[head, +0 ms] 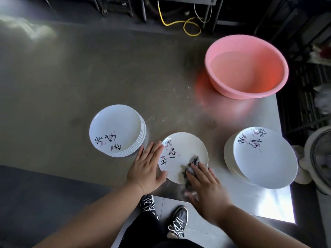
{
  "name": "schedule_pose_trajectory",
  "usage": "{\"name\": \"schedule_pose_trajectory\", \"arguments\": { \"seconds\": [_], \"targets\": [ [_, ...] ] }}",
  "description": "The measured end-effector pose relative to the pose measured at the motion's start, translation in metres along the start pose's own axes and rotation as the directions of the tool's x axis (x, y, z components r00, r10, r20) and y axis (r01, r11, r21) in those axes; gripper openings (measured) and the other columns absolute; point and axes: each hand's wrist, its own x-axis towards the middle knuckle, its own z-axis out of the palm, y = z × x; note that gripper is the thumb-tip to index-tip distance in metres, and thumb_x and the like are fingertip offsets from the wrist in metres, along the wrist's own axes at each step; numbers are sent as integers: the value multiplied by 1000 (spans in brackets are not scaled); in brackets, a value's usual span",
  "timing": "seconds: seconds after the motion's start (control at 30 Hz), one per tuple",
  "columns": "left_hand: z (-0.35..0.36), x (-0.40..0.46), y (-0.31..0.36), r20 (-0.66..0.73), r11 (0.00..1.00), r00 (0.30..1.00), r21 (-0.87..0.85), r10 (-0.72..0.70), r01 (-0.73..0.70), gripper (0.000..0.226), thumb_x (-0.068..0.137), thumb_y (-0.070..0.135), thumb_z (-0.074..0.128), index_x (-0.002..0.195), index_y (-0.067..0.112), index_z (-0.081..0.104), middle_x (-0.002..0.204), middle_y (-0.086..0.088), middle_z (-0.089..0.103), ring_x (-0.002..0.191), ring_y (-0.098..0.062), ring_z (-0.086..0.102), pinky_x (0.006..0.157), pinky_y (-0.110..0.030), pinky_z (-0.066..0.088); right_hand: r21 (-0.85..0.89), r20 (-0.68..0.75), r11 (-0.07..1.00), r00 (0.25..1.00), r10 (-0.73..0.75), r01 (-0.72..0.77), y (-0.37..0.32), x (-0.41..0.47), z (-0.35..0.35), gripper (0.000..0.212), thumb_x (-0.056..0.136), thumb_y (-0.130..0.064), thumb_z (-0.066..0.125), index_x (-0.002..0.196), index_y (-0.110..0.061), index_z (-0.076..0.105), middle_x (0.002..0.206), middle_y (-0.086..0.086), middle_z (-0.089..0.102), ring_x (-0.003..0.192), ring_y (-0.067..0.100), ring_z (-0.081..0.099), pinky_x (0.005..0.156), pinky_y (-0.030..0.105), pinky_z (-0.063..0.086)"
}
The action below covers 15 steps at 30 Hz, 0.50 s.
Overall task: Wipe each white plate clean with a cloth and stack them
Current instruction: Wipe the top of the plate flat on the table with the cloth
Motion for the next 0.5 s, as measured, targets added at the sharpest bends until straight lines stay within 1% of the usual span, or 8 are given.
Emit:
{"name": "schedule_pose_trajectory", "arguments": {
  "seconds": [0.07,0.1,0.17,0.23,0.3,0.37,0.43,0.5],
  "targets": [
    [-1,0,-1,-13,1000,1000,-3,18,-19,98,85,52,57,167,14,20,176,2,11,162,-22,12,127,-56,20,-8,-48,999,998,48,-49,12,29,-16,82,94,-69,35,156,-18,49,169,2,35,160,27,16,127,50,25],
    [-2,-1,-1,-15,1000,999,-3,29,-29,96,85,49,56,167,13,21,176,2,12,162,-23,12,127,-57,21,2,-34,999,999,37,-37,17,47,-25,85,94,-71,31,161,-20,41,173,0,25,162,25,6,129,49,19],
    [-3,-2,-1,-20,999,999,-7,47,-47,93,85,44,54,167,12,23,176,0,13,162,-25,13,127,-58,21,-39,43,994,994,-102,104,22,80,-35,89,94,-76,20,167,-25,21,176,-4,4,160,20,-17,132,47,5],
    [-4,-2,0,-27,998,998,-13,55,-55,91,85,42,54,166,11,25,176,-1,16,162,-26,13,127,-59,20,-157,134,948,957,-258,277,23,105,-42,89,93,-78,9,168,-31,4,174,-7,-13,156,18,-30,130,44,-11],
    [-7,-2,1,-24,999,999,-12,49,-49,91,85,43,56,165,10,27,175,-2,19,162,-27,16,127,-59,21,-213,175,919,938,-300,333,24,116,-45,88,91,-79,5,166,-34,-8,170,-11,-25,152,16,-38,125,39,-21],
    [-10,-1,1,-7,999,999,-2,38,-38,91,85,45,58,164,10,30,174,-3,21,161,-28,19,126,-59,22,-210,168,937,955,-246,278,28,108,-43,90,92,-79,5,167,-32,-10,171,-9,-26,150,16,-41,124,38,-23],
    [-10,-1,3,4,1000,1000,4,31,-31,92,84,47,58,164,11,30,174,-2,22,161,-28,20,126,-58,22,-184,124,974,986,-113,135,30,85,-32,91,92,-77,6,168,-28,-7,174,-5,-22,152,19,-38,127,41,-17],
    [-9,-2,3,-7,999,999,6,33,-33,93,84,48,58,165,11,29,174,0,21,161,-27,19,126,-58,22,-161,85,987,996,33,-19,22,63,-23,94,90,-78,2,168,-25,-4,174,-3,-19,156,22,-33,129,44,-10]
  ]
}}
